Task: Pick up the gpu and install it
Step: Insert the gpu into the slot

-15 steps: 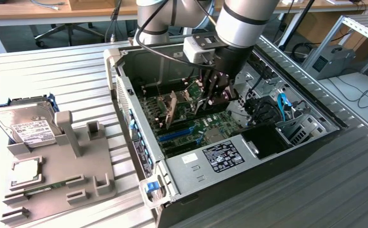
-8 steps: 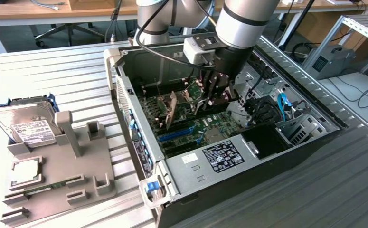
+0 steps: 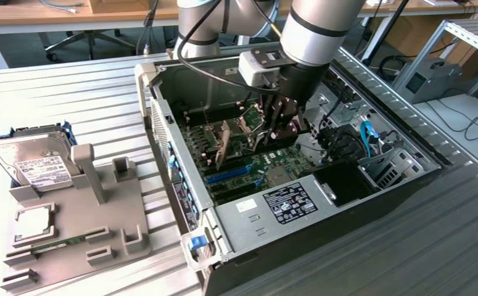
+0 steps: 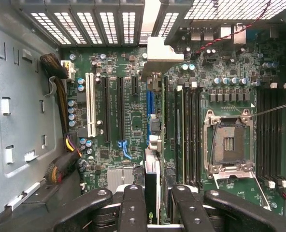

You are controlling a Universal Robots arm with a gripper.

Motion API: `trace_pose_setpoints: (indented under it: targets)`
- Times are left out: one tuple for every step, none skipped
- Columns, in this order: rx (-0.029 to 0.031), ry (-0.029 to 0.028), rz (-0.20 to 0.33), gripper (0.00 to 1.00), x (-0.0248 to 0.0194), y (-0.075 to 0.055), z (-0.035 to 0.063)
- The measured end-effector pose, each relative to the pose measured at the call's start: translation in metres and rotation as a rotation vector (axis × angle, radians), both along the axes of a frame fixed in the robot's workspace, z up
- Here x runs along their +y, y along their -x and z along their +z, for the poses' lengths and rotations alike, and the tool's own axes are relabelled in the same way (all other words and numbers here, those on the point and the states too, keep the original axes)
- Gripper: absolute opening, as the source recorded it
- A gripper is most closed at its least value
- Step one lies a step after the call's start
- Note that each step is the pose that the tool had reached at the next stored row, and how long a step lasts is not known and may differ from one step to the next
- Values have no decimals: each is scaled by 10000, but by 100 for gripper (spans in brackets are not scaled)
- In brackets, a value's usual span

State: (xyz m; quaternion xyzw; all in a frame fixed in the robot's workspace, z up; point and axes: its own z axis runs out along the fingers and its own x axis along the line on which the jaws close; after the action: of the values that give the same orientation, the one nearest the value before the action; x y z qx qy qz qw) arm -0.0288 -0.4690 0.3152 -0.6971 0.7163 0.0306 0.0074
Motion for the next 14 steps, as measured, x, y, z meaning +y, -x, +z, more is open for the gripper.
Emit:
trace_pose_setpoints:
  targets:
    - [0, 1, 0, 26, -2, 0, -2]
    - [0, 0, 0, 26, -3, 0, -3]
    - [0, 0, 0, 26, -4, 0, -4]
    - [1, 1, 0, 26, -5, 0, -5]
    - [1, 1, 0, 26, -6, 0, -7]
    - [0, 1, 0, 26, -7, 0, -8]
    - [1, 1, 0, 26, -9, 0, -10]
    - [0, 1, 0, 26, -10, 0, -11]
    - [0, 1, 0, 26, -11, 0, -13]
    - [0, 1, 0, 26, -13, 0, -14]
    - [1, 1, 0, 26, -14, 0, -15]
    - [0, 1, 0, 26, -15, 0, -17]
    - [1, 1, 0, 26, -16, 0, -18]
    - [1, 1, 0, 26, -22, 0, -25]
